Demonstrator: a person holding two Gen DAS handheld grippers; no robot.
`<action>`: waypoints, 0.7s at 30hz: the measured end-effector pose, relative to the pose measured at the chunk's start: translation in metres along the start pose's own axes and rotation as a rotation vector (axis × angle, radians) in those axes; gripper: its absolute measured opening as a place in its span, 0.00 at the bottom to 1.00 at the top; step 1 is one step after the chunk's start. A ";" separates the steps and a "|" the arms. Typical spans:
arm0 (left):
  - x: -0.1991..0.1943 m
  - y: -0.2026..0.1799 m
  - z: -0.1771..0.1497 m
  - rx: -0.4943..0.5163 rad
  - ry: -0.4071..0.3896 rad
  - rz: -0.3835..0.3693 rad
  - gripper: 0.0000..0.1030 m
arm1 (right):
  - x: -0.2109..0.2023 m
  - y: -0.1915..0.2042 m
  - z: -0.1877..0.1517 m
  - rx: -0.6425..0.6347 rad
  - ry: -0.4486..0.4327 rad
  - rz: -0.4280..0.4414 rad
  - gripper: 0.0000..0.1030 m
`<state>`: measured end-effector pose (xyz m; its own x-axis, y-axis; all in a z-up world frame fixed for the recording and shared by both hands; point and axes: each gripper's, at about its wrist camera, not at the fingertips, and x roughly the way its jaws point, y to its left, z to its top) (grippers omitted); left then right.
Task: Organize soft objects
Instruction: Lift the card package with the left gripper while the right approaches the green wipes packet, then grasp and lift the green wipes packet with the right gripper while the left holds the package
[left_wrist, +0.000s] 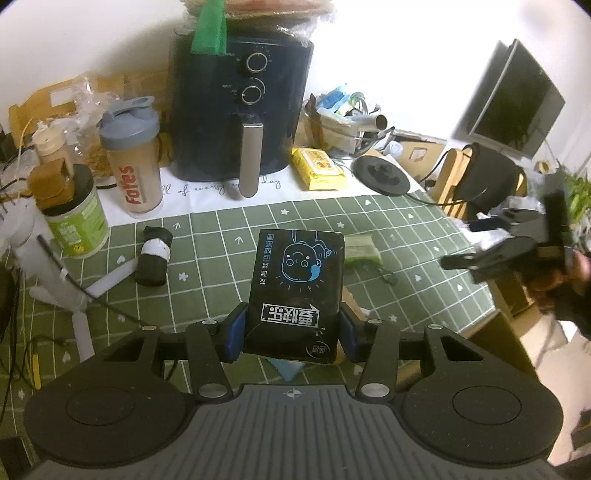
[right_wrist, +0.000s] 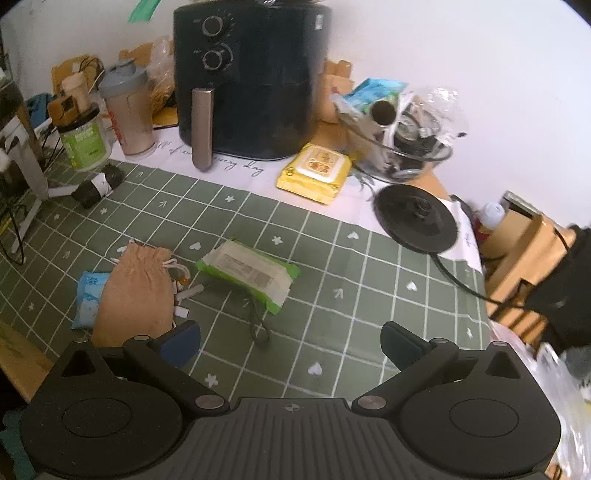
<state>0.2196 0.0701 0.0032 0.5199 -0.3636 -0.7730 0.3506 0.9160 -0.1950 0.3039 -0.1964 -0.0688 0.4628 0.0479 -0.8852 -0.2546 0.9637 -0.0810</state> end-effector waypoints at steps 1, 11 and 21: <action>-0.003 0.000 -0.002 -0.007 -0.003 -0.001 0.47 | 0.005 0.001 0.002 -0.010 0.002 0.008 1.00; -0.019 0.004 -0.018 -0.052 -0.020 0.003 0.47 | 0.064 0.011 0.023 -0.115 0.036 0.070 1.00; -0.036 0.011 -0.034 -0.135 -0.025 0.042 0.47 | 0.124 0.020 0.034 -0.193 0.082 0.034 0.94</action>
<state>0.1783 0.0989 0.0086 0.5516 -0.3273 -0.7672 0.2215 0.9443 -0.2435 0.3854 -0.1620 -0.1647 0.3824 0.0505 -0.9226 -0.4307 0.8931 -0.1296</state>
